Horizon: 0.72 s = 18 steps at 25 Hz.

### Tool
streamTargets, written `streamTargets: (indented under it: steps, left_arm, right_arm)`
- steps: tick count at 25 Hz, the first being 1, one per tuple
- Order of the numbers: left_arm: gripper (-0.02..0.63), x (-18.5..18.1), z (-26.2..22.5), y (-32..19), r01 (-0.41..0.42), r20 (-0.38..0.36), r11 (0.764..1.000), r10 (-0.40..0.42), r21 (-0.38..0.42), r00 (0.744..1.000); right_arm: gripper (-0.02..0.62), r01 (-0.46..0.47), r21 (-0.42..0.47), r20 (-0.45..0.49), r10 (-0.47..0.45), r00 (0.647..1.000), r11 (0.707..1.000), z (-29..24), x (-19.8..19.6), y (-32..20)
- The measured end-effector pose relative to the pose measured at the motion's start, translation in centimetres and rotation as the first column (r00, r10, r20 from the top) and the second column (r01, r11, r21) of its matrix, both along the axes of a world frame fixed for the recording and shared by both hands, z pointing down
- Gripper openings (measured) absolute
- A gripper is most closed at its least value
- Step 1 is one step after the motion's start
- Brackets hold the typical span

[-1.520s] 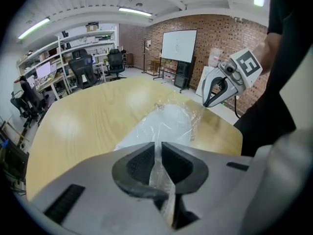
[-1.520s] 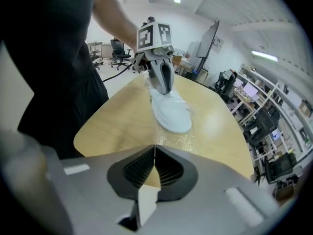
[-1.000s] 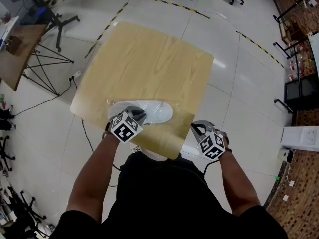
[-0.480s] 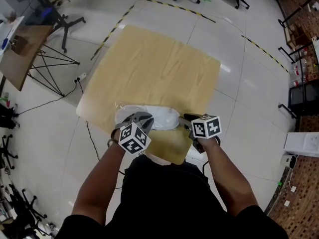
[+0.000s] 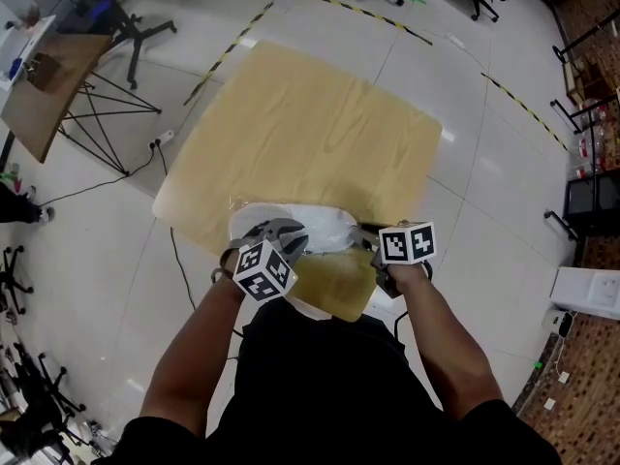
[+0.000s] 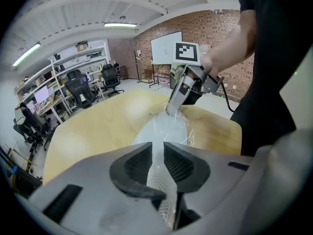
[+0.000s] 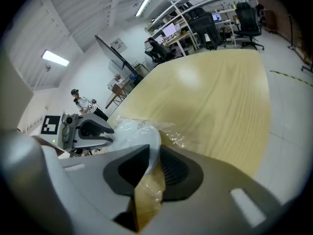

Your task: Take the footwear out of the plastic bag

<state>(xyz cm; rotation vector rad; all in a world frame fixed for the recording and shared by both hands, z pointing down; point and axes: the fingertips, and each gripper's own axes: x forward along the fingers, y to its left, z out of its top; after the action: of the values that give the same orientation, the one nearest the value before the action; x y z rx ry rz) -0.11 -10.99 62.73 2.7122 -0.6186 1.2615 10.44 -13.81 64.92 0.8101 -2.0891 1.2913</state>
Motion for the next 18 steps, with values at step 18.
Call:
streamTargets:
  steps: [18]
  left_arm:
    - [0.046,-0.8,0.5,-0.5,0.006,0.012,1.0,-0.006,-0.021,1.0]
  right_arm:
    - [0.22,0.26,0.247,-0.003,-0.268,0.963,0.934,-3.7,-1.4,1.5]
